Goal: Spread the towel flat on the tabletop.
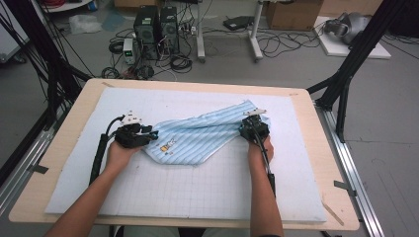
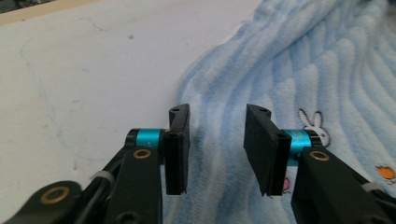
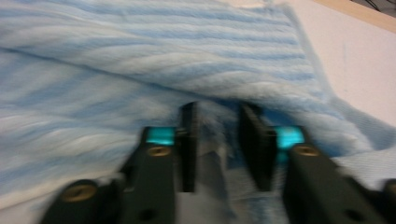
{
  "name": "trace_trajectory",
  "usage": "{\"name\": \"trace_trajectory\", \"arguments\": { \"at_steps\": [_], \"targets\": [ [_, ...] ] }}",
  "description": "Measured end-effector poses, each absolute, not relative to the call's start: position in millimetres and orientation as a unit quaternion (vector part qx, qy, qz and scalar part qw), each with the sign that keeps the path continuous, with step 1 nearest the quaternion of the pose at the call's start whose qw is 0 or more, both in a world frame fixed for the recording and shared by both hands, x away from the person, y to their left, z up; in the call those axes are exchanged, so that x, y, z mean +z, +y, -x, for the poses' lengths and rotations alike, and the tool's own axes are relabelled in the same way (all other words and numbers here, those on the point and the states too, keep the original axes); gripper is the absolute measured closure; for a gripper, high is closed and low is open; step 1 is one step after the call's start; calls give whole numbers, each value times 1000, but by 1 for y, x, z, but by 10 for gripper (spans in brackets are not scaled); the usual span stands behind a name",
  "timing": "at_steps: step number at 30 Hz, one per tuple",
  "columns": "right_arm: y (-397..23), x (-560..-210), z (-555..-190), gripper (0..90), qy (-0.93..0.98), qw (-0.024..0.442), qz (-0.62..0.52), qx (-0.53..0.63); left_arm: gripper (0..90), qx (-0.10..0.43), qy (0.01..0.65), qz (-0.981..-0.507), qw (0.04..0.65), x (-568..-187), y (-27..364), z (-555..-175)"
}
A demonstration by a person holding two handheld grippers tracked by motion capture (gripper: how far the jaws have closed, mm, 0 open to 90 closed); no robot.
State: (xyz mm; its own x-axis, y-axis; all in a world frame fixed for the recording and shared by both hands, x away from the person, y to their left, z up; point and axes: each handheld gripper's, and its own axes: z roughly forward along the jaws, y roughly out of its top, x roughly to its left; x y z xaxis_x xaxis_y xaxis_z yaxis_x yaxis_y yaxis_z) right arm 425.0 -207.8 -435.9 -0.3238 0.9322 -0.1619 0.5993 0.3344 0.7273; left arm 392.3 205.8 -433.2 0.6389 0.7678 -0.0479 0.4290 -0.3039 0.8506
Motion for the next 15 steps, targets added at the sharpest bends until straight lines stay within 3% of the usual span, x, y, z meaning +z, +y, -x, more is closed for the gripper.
{"name": "trace_trajectory", "arguments": {
  "at_steps": [3, 7, 15],
  "targets": [
    [-206, -434, -414, 451, 761, 280, -492, 316, 510, 180, 378, -780, 465, -428, 208, -388],
    [-203, -428, -396, 326, 769, 269, -473, 336, 506, 167, 346, -785, 486, -425, 202, -377],
    [-207, -421, -362, 325, 763, 270, -447, 381, 519, 80, 263, -818, 505, -434, 173, -363]
  ]
}}
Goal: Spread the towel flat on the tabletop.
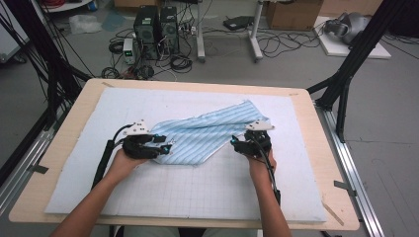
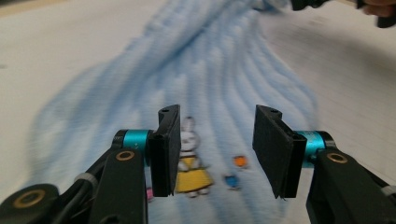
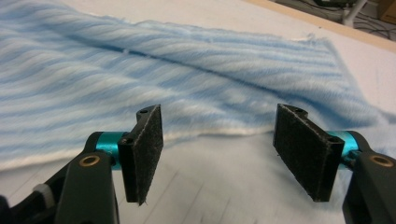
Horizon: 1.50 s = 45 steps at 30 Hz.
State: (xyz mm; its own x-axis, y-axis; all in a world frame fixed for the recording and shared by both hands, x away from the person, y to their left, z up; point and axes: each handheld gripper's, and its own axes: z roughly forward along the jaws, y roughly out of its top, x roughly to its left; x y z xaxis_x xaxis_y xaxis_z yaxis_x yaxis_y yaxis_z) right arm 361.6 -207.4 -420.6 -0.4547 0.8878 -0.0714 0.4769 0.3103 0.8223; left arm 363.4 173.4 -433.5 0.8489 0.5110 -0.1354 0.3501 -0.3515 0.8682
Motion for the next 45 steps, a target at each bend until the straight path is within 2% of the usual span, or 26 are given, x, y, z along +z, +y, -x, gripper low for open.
{"name": "trace_trajectory", "arguments": {
  "at_steps": [5, 11, 13, 16, 19, 25, 27, 29, 35, 37, 42, 45],
  "targets": [
    [-212, -424, -348, 325, 755, 261, -447, 402, 482, 61, 235, -840, 486, -442, 157, -359],
    [-213, -423, -346, 325, 749, 255, -454, 411, 464, 84, 196, -871, 443, -450, 140, -351],
    [-214, -423, -346, 325, 749, 255, -454, 409, 533, 94, 195, -874, 436, -449, 139, -350],
    [-215, -424, -346, 325, 749, 253, -459, 406, 810, 94, 207, -874, 430, -446, 139, -353],
    [-215, -426, -347, 325, 750, 249, -461, 403, 844, 66, 221, -864, 448, -444, 135, -356],
    [-215, -427, -346, 326, 749, 247, -462, 405, 845, -9, 205, -823, 530, -434, 121, -358],
    [-216, -428, -346, 325, 749, 249, -463, 404, 842, -19, 216, -804, 553, -431, 117, -361],
    [-216, -428, -346, 325, 750, 249, -463, 402, 840, -10, 243, -793, 559, -431, 116, -367],
    [-214, -431, -346, 326, 754, 247, -460, 398, 837, 72, 333, -794, 503, -441, 118, -383],
    [-212, -432, -346, 325, 757, 245, -459, 396, 813, 92, 335, -800, 490, -443, 118, -385],
    [-207, -433, -346, 329, 764, 242, -448, 395, 494, 132, 364, -793, 469, -443, 122, -387],
    [-206, -432, -344, 343, 766, 241, -441, 401, 430, 129, 373, -781, 484, -436, 133, -387]
  ]
}}
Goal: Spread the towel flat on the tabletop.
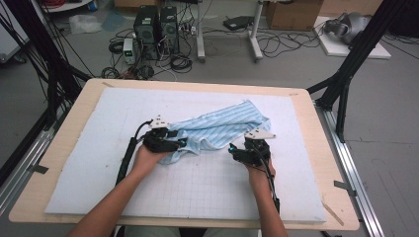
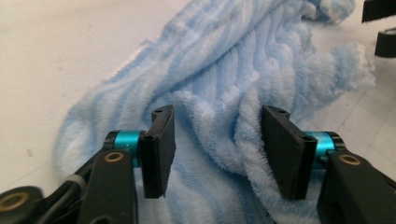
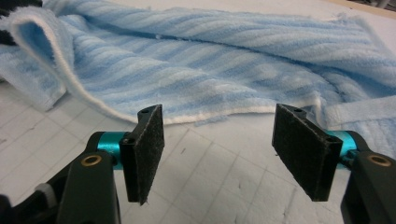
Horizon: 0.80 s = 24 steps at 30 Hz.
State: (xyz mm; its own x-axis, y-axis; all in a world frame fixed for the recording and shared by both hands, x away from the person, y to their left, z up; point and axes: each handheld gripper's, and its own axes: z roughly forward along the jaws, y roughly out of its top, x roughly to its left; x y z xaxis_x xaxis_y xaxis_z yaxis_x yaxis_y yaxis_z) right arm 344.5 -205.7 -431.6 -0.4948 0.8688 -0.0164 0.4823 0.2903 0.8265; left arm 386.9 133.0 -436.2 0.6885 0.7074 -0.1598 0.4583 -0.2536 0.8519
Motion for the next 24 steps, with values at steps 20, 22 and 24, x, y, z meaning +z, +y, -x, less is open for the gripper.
{"name": "trace_trajectory", "arguments": {
  "at_steps": [20, 22, 24],
  "targets": [
    [-176, -429, -332, 593, 810, 166, -334, 452, 429, 163, 406, -742, 508, -434, 213, -376],
    [-176, -428, -330, 595, 813, 160, -327, 454, 435, 168, 397, -742, 513, -433, 214, -374],
    [-177, -426, -327, 598, 815, 148, -315, 463, 444, 170, 394, -744, 513, -433, 214, -374]
  ]
}}
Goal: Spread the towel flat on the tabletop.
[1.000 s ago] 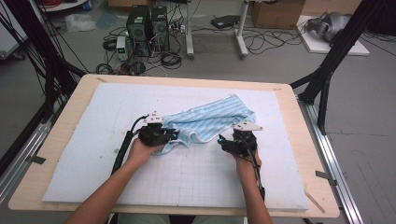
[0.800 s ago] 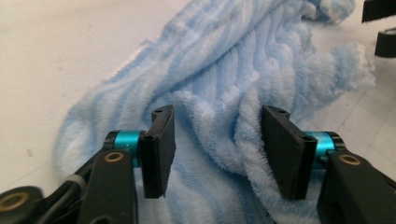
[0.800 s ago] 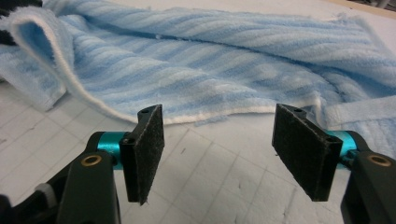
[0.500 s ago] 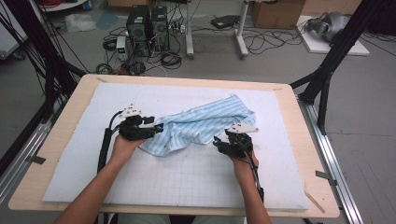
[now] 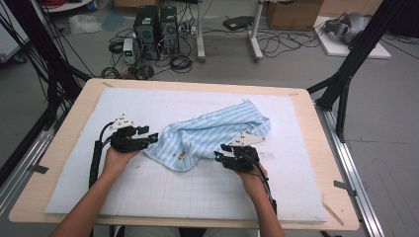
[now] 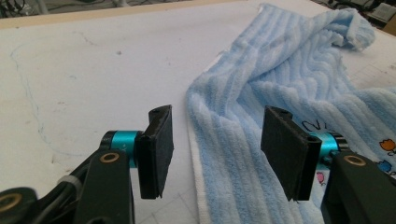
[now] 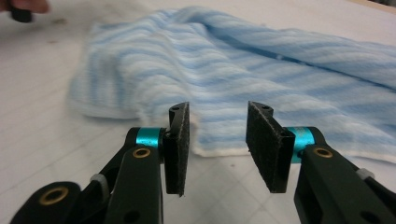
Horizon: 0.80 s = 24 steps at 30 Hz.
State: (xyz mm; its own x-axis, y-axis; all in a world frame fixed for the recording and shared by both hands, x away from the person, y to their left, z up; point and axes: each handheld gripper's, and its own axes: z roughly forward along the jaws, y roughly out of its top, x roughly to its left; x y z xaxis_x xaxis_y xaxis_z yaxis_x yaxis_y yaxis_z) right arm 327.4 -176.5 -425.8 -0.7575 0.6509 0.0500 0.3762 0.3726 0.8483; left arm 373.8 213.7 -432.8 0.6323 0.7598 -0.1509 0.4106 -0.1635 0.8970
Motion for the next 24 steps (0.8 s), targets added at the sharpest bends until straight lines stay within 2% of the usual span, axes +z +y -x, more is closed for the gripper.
{"name": "trace_trajectory", "arguments": {
  "at_steps": [3, 7, 9, 24],
  "targets": [
    [-176, -423, -322, 620, 816, 139, -295, 477, 447, 170, 395, -745, 510, -434, 216, -375],
    [-167, -426, -315, 717, 835, 101, -251, 478, 448, 176, 398, -739, 514, -434, 220, -375],
    [-158, -429, -313, 716, 845, 88, -237, 472, 448, 178, 397, -736, 518, -433, 223, -375],
    [-100, -446, -357, 560, 864, 130, -282, 397, 431, 180, 396, -738, 515, -432, 222, -374]
  ]
}}
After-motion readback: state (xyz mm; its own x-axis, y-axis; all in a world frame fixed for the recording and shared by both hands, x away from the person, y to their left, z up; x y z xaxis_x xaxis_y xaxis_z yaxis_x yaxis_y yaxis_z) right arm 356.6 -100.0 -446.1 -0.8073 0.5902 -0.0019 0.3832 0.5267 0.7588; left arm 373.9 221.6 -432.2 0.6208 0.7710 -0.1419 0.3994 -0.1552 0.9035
